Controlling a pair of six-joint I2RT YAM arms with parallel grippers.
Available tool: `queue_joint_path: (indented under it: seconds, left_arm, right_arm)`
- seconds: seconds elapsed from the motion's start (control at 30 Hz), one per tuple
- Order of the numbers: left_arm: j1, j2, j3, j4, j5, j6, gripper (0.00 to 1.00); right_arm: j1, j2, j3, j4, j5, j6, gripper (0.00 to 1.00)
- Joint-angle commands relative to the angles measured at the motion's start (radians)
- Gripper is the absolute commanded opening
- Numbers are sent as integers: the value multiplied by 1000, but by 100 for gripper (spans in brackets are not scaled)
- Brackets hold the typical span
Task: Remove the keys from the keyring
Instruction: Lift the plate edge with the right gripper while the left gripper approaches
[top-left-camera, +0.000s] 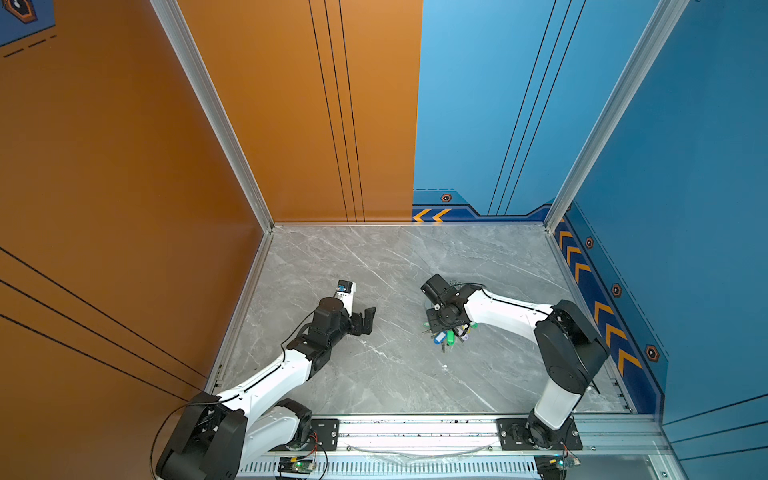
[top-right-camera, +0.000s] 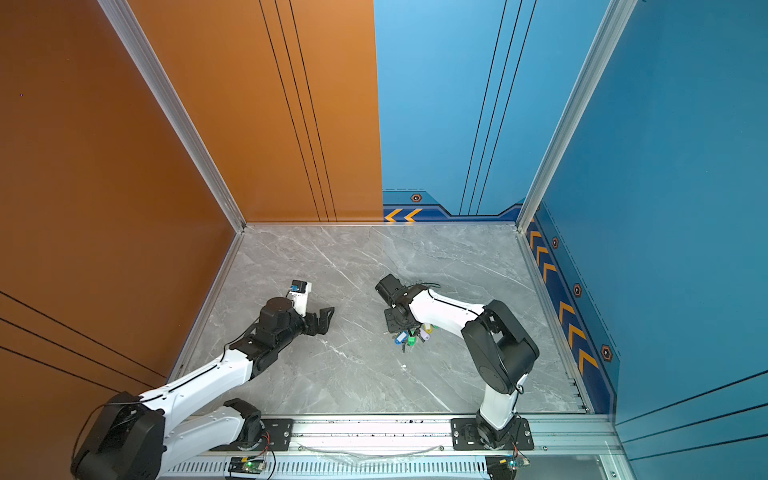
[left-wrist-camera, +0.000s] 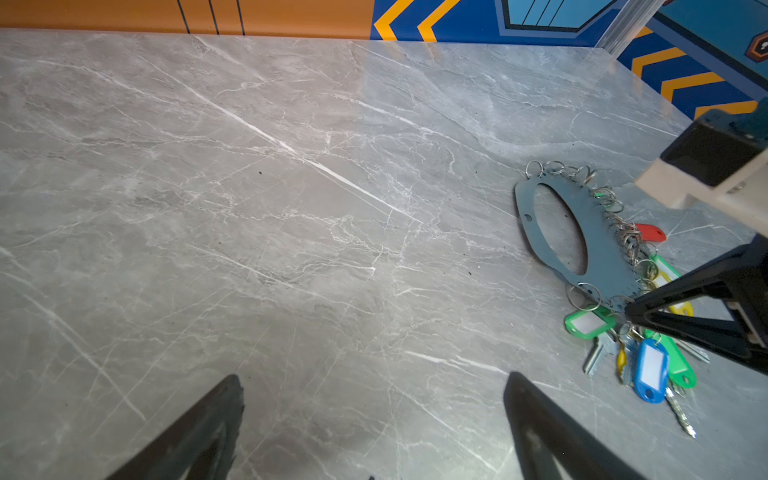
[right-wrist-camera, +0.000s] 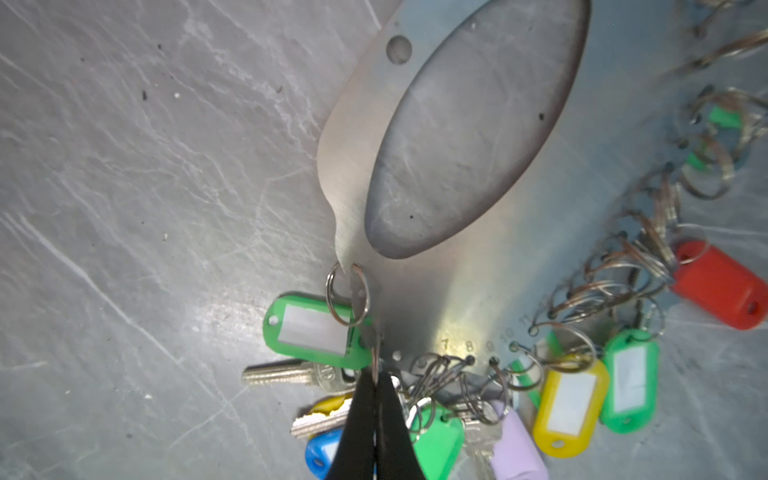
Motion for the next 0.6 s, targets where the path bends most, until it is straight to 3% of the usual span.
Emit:
queue_joint_path:
  seconds: [0.0, 0.2, 0.57]
  left_arm:
    - [-17, 23, -2, 38, 65, 25, 98]
    - [-78, 81, 39, 43, 114, 47, 99]
    - [-167, 215, 120, 81, 150, 15, 99]
  right_arm:
    - [-3, -61, -45, -16, 10, -104, 4]
    - [-45, -149, -157, 97, -38, -239, 4]
    - [-108, -256, -253, 180, -159, -274, 4]
